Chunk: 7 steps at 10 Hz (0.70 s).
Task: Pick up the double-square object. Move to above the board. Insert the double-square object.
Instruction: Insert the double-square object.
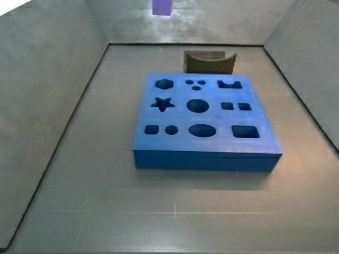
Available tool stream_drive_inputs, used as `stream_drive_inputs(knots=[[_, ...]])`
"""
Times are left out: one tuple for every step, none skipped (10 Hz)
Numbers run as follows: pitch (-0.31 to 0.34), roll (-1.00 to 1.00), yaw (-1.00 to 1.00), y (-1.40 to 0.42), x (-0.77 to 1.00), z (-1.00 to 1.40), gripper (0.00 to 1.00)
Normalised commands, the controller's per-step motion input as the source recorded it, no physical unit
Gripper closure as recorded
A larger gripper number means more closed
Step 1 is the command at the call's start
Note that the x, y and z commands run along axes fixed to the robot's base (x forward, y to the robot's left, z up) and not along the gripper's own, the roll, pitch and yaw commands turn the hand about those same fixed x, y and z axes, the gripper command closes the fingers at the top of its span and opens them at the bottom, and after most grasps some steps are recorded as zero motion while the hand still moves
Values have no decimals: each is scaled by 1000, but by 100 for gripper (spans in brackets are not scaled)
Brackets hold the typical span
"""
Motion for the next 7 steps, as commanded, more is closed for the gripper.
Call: stream_drive_inputs(knots=[[0, 6, 0, 0, 0, 0, 100], [106, 0, -117, 0, 469, -71, 100], [151, 0, -237, 0, 811, -154, 100], [17, -46, -394, 0, 729, -171, 100], [0, -49, -511, 31, 614, -183, 100], [0, -40, -594, 51, 526, -186, 100], [6, -29, -677, 103, 437, -211, 100]])
